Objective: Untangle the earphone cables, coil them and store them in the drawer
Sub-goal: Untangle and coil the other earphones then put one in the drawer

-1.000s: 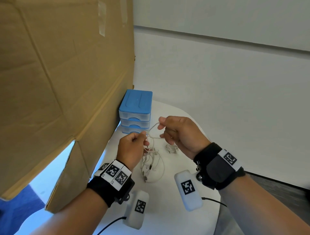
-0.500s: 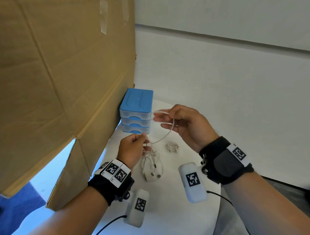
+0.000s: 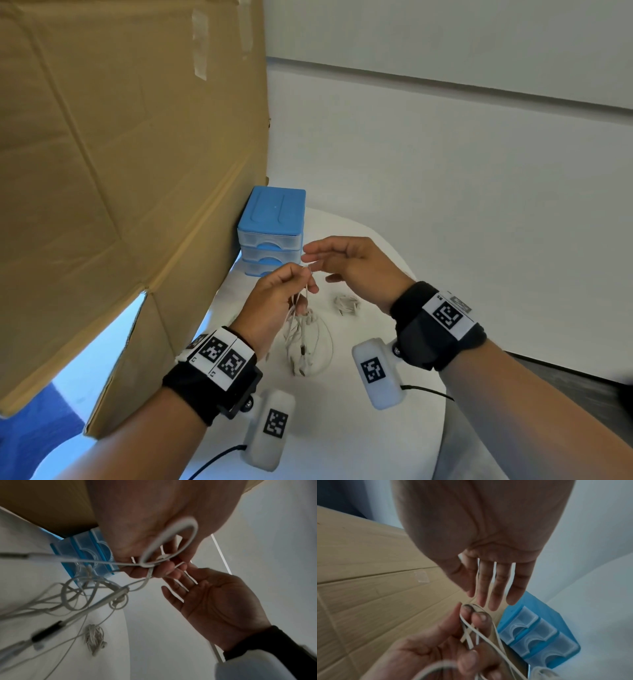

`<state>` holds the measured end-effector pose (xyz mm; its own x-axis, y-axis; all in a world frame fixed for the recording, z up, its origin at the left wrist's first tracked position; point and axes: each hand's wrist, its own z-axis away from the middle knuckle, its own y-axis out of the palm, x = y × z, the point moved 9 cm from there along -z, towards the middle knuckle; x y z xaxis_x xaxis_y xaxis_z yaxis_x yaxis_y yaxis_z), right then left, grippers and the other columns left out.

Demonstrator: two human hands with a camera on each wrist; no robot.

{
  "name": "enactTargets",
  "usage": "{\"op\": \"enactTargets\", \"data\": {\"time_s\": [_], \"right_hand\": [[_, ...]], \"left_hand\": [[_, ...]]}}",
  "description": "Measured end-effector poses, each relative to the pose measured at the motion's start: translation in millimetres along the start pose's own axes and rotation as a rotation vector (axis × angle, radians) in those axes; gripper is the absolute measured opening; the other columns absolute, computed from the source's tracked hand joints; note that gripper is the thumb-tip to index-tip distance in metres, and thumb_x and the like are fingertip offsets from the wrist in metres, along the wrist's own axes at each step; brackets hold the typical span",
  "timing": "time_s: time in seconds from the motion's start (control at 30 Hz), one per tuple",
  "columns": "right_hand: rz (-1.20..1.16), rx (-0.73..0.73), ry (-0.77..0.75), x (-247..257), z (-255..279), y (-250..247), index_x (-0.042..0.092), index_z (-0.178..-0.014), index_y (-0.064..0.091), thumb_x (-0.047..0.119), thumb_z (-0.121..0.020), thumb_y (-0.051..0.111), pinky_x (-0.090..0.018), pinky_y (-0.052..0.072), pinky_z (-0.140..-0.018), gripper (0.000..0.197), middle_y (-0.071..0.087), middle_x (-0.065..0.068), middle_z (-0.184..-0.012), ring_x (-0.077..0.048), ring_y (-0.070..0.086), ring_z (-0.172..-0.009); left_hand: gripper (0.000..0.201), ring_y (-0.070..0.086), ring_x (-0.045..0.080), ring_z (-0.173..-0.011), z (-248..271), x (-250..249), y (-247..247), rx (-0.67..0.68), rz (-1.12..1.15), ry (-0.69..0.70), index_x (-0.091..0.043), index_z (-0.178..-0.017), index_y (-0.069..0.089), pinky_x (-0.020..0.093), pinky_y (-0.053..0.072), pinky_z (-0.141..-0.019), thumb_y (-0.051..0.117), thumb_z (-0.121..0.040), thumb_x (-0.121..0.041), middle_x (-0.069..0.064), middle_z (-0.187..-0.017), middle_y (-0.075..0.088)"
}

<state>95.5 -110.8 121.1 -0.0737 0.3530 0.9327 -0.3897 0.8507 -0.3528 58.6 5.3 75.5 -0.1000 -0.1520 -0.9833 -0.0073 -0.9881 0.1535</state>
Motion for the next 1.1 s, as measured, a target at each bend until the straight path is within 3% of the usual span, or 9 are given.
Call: {"op": "enactTargets", "data": {"time_s": [0.17,0.33,0.43,0.53,0.63,0.77,0.87,0.97,1.1], "right_hand": [[0.128,-0.022,-0.053,11.1,6.2,-0.1,0.008,-0.096,0.07,0.001,-0.085,0.067,-0.015,0.046,-0.059,0.013,0.072,-0.001,-0.08,-0.008,0.06,-0.06],[0.21,0.025,-0.103,16.5,5.6,5.8,0.019,-0.106,0.07,0.005,-0.083,0.073,-0.01,0.047,-0.062,0.027,0.071,-0.005,-0.101,-0.019,0.071,-0.078],[0.289,-0.011,-0.182,20.8,8.2,5.0,0.024,-0.094,0.072,0.009,-0.083,0.075,-0.008,0.044,-0.061,0.019,0.071,0.005,-0.088,-0.007,0.064,-0.072],[0.337,-0.051,-0.215,19.6,10.6,4.9,0.024,-0.085,0.074,0.018,-0.083,0.076,-0.014,0.046,-0.066,0.007,0.067,0.014,-0.078,-0.003,0.063,-0.075],[0.333,-0.094,-0.246,20.0,10.4,1.8,0.015,-0.083,0.071,0.01,-0.088,0.068,-0.015,0.045,-0.067,0.008,0.068,0.006,-0.081,-0.003,0.062,-0.075],[-0.006,-0.174,-0.299,38.5,9.8,-18.4,0.012,-0.082,0.054,-0.005,-0.093,0.052,-0.022,0.051,-0.068,0.021,0.071,-0.004,-0.074,-0.018,0.068,-0.077],[-0.204,-0.221,-0.291,57.8,12.3,-37.0,0.014,-0.081,0.05,-0.005,-0.096,0.05,-0.031,0.056,-0.064,0.023,0.063,-0.011,-0.067,-0.023,0.067,-0.067],[-0.2,-0.299,-0.344,83.4,19.4,-56.1,0.012,-0.084,0.051,-0.002,-0.097,0.05,-0.038,0.055,-0.062,0.019,0.056,-0.018,-0.07,-0.02,0.061,-0.057],[-0.094,-0.383,-0.396,107.2,26.5,-75.4,0.005,-0.09,0.054,0.0,-0.096,0.053,-0.041,0.056,-0.058,0.008,0.059,-0.014,-0.071,-0.022,0.059,-0.055]], "left_hand": [[0.023,0.045,0.016,-0.054,-0.4,4.6,-2.4,0.002,0.017,-0.016,-0.009,-0.092,0.065,0.024,0.04,-0.057,0.047,-0.1,-0.02,0.004,-0.081,0.068],[0.022,0.044,0.016,-0.051,-0.7,1.8,-3.1,-0.011,0.033,-0.017,-0.008,-0.089,0.065,0.024,0.038,-0.053,0.048,-0.099,-0.018,0.004,-0.078,0.067],[0.022,0.044,0.017,-0.051,-2.2,3.4,-8.4,-0.035,0.063,-0.038,-0.006,-0.089,0.067,0.026,0.038,-0.055,0.05,-0.097,-0.017,0.0,-0.071,0.064],[0.024,0.046,0.02,-0.049,-1.1,6.4,-7.6,-0.017,0.119,-0.068,-0.006,-0.088,0.064,0.029,0.038,-0.054,0.049,-0.098,-0.02,0.003,-0.073,0.063],[0.025,0.052,0.022,-0.047,1.2,5.5,-3.5,0.001,0.127,-0.076,-0.009,-0.089,0.061,0.029,0.046,-0.056,0.042,-0.102,-0.02,0.004,-0.08,0.074],[0.024,0.061,0.02,-0.054,-3.8,13.8,-15.0,-0.117,0.043,-0.097,-0.012,-0.084,0.055,0.032,0.049,-0.066,0.043,-0.102,-0.022,0.007,-0.096,0.076],[0.026,0.053,0.015,-0.054,-7.7,18.3,-24.4,-0.162,-0.069,-0.091,-0.014,-0.08,0.059,0.027,0.044,-0.058,0.045,-0.102,-0.021,0.004,-0.096,0.075],[0.027,0.05,0.014,-0.055,-6.6,20.0,-24.6,-0.134,-0.123,-0.1,-0.014,-0.081,0.06,0.025,0.038,-0.053,0.044,-0.101,-0.019,0.005,-0.096,0.076],[0.023,0.044,0.015,-0.041,-3.7,18.8,-13.9,-0.084,-0.042,-0.11,-0.009,-0.086,0.054,0.024,0.03,-0.046,0.039,-0.103,-0.015,0.009,-0.079,0.076]]}}
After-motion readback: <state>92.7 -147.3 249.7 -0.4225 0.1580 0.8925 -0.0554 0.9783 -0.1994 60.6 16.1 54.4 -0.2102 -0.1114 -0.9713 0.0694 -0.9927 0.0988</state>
